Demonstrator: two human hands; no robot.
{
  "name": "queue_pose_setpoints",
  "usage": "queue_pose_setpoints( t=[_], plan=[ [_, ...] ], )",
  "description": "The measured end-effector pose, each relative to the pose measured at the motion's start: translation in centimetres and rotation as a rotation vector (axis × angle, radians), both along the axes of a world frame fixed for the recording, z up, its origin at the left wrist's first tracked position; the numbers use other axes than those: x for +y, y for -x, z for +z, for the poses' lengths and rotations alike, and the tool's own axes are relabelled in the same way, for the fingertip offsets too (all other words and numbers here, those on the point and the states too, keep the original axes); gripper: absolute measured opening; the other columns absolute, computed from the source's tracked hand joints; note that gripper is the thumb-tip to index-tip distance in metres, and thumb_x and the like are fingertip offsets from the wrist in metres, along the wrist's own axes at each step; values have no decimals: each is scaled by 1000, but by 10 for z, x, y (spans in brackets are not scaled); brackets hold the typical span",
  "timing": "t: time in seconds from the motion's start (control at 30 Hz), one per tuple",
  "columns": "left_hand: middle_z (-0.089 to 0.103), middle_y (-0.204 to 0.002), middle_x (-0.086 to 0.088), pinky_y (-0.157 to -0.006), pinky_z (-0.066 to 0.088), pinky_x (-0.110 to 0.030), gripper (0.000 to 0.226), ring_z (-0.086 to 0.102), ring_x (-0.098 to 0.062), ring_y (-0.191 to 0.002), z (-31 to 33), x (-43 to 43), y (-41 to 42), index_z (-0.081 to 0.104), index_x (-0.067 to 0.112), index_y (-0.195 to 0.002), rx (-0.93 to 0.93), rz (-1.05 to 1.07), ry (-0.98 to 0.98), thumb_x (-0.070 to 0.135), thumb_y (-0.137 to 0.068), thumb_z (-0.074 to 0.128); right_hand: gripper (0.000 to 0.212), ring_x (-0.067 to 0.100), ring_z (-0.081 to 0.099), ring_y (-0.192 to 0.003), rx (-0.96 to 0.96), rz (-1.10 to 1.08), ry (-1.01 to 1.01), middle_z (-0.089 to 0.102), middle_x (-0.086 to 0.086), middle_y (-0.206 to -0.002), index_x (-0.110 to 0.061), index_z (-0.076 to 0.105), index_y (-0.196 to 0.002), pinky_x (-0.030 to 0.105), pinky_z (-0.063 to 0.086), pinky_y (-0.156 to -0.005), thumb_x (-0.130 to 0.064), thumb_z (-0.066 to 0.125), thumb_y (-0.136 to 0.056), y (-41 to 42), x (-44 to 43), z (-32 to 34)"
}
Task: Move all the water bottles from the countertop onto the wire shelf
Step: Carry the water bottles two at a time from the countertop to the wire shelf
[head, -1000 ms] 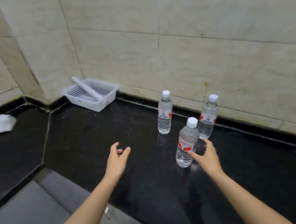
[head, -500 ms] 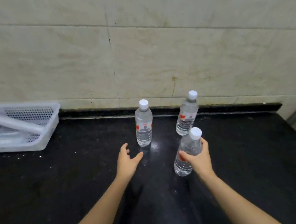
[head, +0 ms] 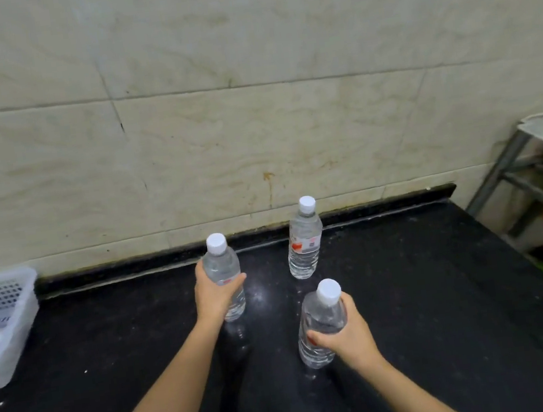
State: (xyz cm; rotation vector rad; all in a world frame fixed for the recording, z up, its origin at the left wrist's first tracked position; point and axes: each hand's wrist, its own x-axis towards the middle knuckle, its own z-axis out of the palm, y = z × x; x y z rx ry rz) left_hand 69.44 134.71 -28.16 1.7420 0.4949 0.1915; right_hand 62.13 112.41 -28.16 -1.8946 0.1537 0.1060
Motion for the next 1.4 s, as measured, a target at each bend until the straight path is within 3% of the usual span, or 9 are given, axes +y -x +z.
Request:
queue_pose_setpoints(
  t=[0.2,0.33,0.5,0.7,0.8,0.87,0.93,1.07,1.4],
  plan=[
    [59,-121,-13,-93,44,-42,69,56,-33,-108,3,2,-5,45,14,-122,4,-42,-52,17,-64,81,61,-12,58,-81,18,-31,18,60,-16,-93,-38,45,-94,2,42,-68,-10,82,-55,13,-4,4],
    [59,-115,-9,-91,44,-38,68,56,-23,-100,5,-9,29,47,15,-120,-38,-198,-80,11,-62,82,64,-12,58,-79,33,-98,-1,60,-16,-92,-38,46,-95,7,44,-69,-34,75,-38,36,-6,9],
    [61,-107,-4,-85,44,-34,68,57,-21,-98,-1,-35,81,50,26,-106,-60,-487,-88,13,-51,87,60,-3,58,-83,18,-232,-18,59,-17,-93,-33,49,-99,5,45,-66,-21,75,-47,75,-23,15],
    [61,-92,11,-81,46,-32,60,60,-15,-88,2,-87,125,52,23,-107,-24,-658,5,7,-58,83,64,5,58,-93,-2,-415,1,57,-14,-101,-31,45,-109,26,44,-81,-4,79,-62,143,-81,29],
    [63,-103,-1,-85,46,-34,68,60,-21,-97,8,-127,137,51,27,-107,-47,-755,-19,23,-48,85,62,18,59,-95,-74,-557,-24,59,-1,-103,-24,47,-108,28,49,-83,0,79,-61,178,-125,42],
    [62,-108,-2,-89,46,-38,76,58,-22,-100,16,-160,144,49,31,-106,-71,-810,-36,40,-37,79,65,10,61,-89,-143,-624,-52,60,2,-103,-21,49,-108,14,51,-73,-7,80,-53,200,-157,53],
    [61,-105,0,-87,44,-35,72,57,-22,-100,26,-198,152,49,30,-105,-107,-857,-43,29,-43,85,64,-3,61,-82,-206,-682,-59,61,-1,-101,-24,51,-106,8,50,-68,-13,75,-47,222,-190,65],
    [63,-96,6,-82,46,-34,62,60,-21,-93,46,-292,170,52,27,-104,-175,-918,16,6,-56,84,63,7,59,-89,-293,-736,-17,61,-1,-104,-28,51,-104,10,49,-70,-15,73,-47,262,-263,86],
    [68,-100,-1,-82,52,-39,76,65,-19,-92,61,-498,227,59,20,-105,-179,-1086,129,39,-33,78,73,-9,60,-90,-357,-773,26,61,-13,-104,-32,49,-109,7,46,-79,-37,73,-40,335,-430,109]
  ],
)
